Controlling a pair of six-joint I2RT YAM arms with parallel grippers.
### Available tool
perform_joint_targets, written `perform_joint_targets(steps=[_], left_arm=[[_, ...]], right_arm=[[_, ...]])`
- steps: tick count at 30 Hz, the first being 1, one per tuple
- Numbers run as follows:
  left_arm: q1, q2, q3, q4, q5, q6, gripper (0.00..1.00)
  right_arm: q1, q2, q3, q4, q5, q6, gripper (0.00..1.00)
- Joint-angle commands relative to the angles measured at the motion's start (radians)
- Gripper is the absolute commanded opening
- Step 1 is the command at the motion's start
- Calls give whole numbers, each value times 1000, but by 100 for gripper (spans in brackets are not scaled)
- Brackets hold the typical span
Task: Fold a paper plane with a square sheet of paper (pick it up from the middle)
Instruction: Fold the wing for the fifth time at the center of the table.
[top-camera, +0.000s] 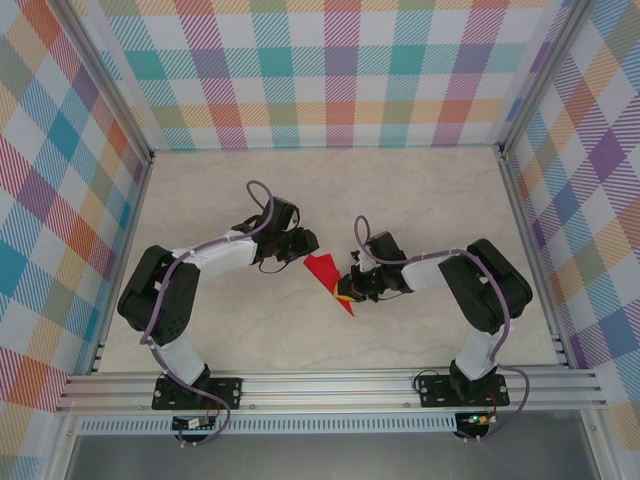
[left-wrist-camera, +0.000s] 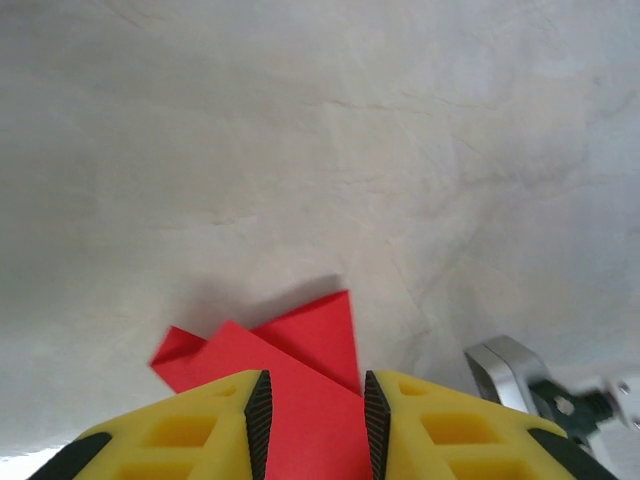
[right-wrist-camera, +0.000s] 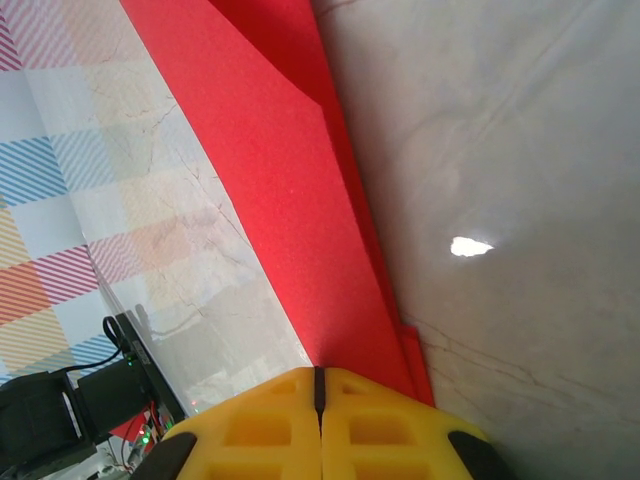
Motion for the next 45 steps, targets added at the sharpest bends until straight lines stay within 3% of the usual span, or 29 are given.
perform_joint_targets(steps=[1, 13, 23, 37, 45], left_arm=[[-44, 29, 29, 53, 86, -1, 33], [-79, 189, 40, 168, 162, -30, 33], [-77, 182, -13, 75, -6, 22, 29], [-76, 184, -29, 95, 11, 30, 29], [-76, 195, -27, 101, 18, 25, 29]], right_arm=[[35, 28, -50, -24, 38, 77, 5], [67, 3, -90, 36, 89, 165, 5], [70, -24, -62, -21, 89, 135, 8], [69, -95, 39, -124, 84, 72, 14], [71, -43, 75, -159, 80, 47, 16]])
